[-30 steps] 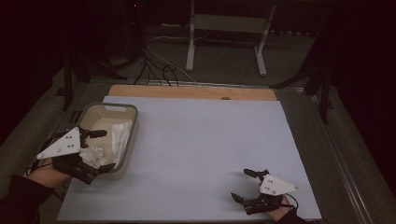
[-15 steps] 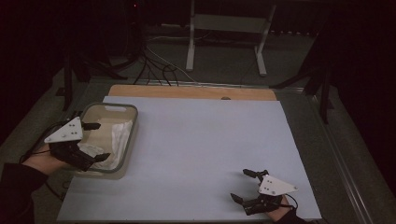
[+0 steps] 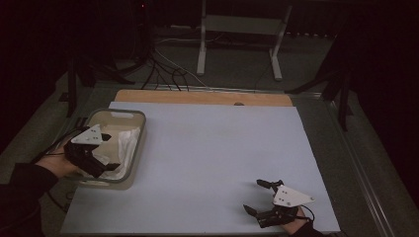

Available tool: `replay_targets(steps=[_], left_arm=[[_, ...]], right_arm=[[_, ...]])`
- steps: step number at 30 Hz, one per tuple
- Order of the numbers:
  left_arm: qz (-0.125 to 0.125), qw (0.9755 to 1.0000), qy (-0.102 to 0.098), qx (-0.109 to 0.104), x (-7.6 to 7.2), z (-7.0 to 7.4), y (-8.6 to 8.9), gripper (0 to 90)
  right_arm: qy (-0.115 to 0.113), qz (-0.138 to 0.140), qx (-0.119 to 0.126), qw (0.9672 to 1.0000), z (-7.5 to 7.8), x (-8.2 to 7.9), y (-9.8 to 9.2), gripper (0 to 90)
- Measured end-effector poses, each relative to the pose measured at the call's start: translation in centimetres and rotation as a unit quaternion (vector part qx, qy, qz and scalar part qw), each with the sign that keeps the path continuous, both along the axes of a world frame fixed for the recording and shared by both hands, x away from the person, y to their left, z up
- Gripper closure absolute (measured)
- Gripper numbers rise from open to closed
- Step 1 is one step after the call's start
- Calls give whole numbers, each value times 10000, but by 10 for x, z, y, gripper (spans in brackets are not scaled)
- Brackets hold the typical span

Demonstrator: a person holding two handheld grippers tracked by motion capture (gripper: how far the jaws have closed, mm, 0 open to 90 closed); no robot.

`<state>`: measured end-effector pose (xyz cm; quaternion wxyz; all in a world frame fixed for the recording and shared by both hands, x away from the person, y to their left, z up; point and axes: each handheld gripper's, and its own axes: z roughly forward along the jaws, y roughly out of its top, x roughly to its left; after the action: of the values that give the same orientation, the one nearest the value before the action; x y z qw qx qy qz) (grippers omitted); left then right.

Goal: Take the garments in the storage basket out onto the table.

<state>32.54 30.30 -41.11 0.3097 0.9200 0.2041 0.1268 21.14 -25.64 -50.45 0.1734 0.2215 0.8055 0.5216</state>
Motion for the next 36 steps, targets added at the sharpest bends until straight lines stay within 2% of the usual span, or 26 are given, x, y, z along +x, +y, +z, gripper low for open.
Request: replay_targets(steps=[1, 2, 8, 9, 10, 11, 13, 14, 15, 17, 20, 21, 22, 27, 28, 31, 32, 33, 34, 35, 36], left_arm=[[0, 10000, 0, 0, 0, 0, 0, 0], [12, 9999, 99, 40, 3, -3, -1, 0], [9, 9988, 404, 273, 10, -14, -5, 0], [9, 9988, 404, 273, 10, -14, -5, 0], [22, 9985, 466, 291, 11, -16, -6, 0], [26, 9977, 546, 408, 14, -20, -7, 0], [29, 9974, 586, 414, 14, -21, -8, 0], [14, 9966, 684, 454, 16, -24, -10, 0], [14, 9966, 684, 454, 16, -24, -10, 0], [4, 9954, 809, 516, 19, -27, -14, 0], [7, 9946, 830, 622, 20, -30, -16, 0], [34, 9940, 865, 663, 21, -32, -16, 3], [78, 9920, 1058, 678, 24, -35, -16, 3], [-18, 9900, 1211, 723, 26, -40, -19, 3], [-81, 9884, 1259, 840, 28, -42, -21, 4], [-131, 9879, 1256, 898, 31, -44, -22, 4], [-147, 9871, 1294, 927, 32, -45, -23, 4], [-188, 9854, 1333, 1046, 35, -48, -24, 4], [-188, 9854, 1333, 1046, 35, -48, -24, 4], [-195, 9834, 1409, 1126, 36, -52, -26, 4], [-195, 9834, 1409, 1126, 36, -52, -26, 3]], right_arm=[[0, 0, 0, 10000, 0, 0, 0, 92], [-32, 6, 9, 10000, -1, 0, 0, 92], [21, -27, 0, 10000, -1, 0, 0, 93], [21, -27, 0, 10000, -1, 0, 0, 93], [25, -27, 2, 10000, -1, 0, 0, 93], [-9, -18, 4, 10000, -1, 0, 0, 93], [-35, -24, -9, 10000, -1, 0, 0, 93], [30, -53, -7, 10000, -1, 0, -1, 93], [30, -53, -7, 10000, -1, 0, -1, 93], [11, -51, -6, 10000, -1, 0, -1, 93], [35, -65, -17, 10000, -1, 0, -1, 93], [15, -64, -16, 10000, -1, 0, -1, 94], [25, -66, -27, 10000, -1, 0, -1, 93], [-5, -79, -10, 10000, -2, 1, -1, 94], [18, -79, -10, 10000, -2, 1, -1, 94], [16, -70, -27, 10000, -2, 1, -1, 94], [7, -75, -9, 10000, -2, 0, -1, 94], [22, -96, -17, 9999, -1, 0, -1, 94], [28, -91, 0, 10000, -1, 0, -1, 94], [39, -94, 2, 9999, -1, 0, -2, 94], [39, -94, 2, 9999, -1, 0, -2, 94]])
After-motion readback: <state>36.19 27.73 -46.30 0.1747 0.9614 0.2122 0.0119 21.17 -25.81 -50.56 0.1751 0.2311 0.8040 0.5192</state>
